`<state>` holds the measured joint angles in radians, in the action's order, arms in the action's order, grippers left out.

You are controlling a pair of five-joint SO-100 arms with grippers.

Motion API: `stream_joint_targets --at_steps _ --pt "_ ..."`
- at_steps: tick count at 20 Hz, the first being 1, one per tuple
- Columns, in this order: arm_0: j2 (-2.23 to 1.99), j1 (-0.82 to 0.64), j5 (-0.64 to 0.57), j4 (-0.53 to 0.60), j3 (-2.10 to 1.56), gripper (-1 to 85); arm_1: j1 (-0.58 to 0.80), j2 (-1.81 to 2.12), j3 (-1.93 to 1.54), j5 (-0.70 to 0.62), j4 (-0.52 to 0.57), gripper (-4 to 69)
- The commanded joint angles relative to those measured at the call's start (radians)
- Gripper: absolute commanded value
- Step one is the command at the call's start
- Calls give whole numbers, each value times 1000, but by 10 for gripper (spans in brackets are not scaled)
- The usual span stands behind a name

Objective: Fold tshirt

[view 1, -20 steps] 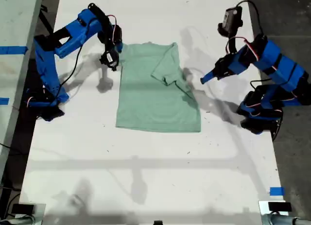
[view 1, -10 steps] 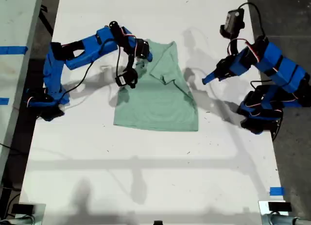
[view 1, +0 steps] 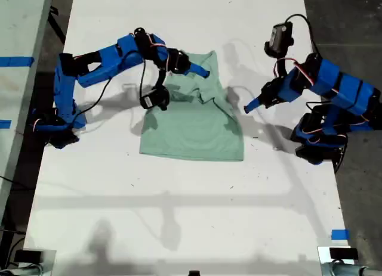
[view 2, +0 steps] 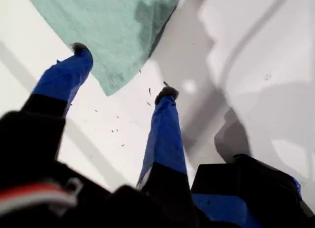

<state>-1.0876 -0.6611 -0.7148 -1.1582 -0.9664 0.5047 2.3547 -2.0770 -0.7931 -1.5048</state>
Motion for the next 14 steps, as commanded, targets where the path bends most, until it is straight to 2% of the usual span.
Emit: stream_joint_targets --at_steps 1,4,8,11,14 --pt "-305 6 23 -121 -112 360 -55 38 5 31 14 311" --pt "-566 60 124 -101 -482 339 -140 38 -15 81 32 318" --pt "-752 190 336 -48 -864 327 -233 18 -118 149 127 342" --pt "-769 319 472 23 -986 324 -278 -21 -218 219 227 343" --pt "-732 393 549 54 -1019 319 -295 -26 -336 270 354 326"
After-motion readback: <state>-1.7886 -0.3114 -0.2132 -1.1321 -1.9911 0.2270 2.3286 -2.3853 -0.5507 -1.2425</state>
